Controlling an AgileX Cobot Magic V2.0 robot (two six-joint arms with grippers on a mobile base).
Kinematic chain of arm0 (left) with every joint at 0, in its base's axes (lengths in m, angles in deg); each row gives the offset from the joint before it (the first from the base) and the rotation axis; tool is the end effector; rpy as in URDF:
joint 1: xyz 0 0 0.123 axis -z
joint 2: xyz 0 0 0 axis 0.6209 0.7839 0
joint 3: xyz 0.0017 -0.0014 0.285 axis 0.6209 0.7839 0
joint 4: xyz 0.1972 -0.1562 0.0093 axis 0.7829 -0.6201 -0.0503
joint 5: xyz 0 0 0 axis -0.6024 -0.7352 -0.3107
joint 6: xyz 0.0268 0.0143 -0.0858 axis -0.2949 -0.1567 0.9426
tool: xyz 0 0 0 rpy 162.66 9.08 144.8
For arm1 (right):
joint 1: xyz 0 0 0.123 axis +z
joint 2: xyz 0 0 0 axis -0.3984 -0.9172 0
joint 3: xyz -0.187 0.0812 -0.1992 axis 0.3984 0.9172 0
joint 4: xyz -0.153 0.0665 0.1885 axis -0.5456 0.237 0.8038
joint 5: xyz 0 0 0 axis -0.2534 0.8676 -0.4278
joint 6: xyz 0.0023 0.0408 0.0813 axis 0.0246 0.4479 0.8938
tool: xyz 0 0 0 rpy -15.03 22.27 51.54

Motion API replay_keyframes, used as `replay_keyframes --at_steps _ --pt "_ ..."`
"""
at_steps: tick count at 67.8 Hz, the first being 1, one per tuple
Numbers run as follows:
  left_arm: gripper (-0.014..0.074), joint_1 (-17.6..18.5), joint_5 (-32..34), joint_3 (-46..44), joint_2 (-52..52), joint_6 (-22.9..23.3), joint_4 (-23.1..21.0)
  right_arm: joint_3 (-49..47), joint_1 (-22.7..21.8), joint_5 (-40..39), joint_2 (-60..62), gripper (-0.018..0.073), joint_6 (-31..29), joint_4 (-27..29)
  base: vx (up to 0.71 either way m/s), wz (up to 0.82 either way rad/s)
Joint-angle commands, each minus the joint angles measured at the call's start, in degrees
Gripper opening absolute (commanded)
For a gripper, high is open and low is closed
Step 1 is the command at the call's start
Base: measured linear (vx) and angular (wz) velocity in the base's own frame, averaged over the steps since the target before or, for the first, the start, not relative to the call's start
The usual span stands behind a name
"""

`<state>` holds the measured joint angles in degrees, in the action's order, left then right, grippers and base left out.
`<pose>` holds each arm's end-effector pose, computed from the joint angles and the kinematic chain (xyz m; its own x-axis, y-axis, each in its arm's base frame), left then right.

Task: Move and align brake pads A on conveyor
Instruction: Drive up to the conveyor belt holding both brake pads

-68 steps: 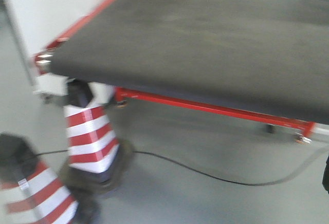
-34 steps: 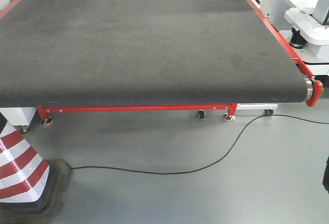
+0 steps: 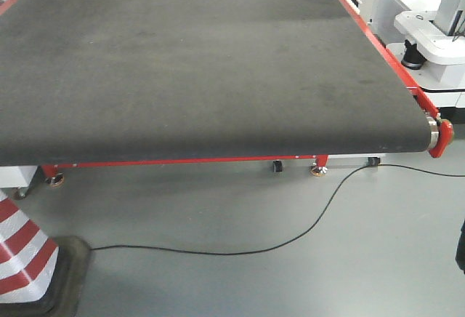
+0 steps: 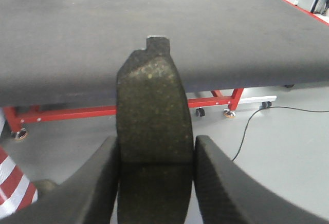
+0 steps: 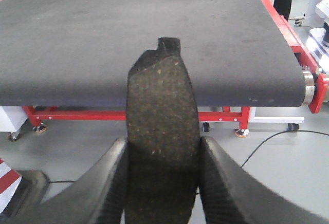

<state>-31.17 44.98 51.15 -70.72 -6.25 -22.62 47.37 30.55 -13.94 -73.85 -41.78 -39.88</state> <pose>0.0513 -0.0106 0.2843 -0.3149 -0.0330 -0.9486 0.1451 0.9860 -0.0824 0.0857 0.0143 0.2826 -0.2918 0.0350 -0.9558 -0.1404 0.9869 0.0790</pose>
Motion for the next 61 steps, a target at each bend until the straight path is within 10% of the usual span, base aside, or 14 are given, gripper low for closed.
replay_keyframes --at_steps 1,61 --pt "-0.0006 0.2 5.3 -1.5 0.6 0.5 -0.7 -1.7 -0.2 -5.3 -0.3 -0.0004 -0.2 -0.2 0.14 -0.09" --pt "-0.0006 0.2 5.3 -1.5 0.6 0.5 -0.7 -1.7 -0.2 -5.3 -0.3 -0.0004 -0.2 -0.2 0.29 0.05"
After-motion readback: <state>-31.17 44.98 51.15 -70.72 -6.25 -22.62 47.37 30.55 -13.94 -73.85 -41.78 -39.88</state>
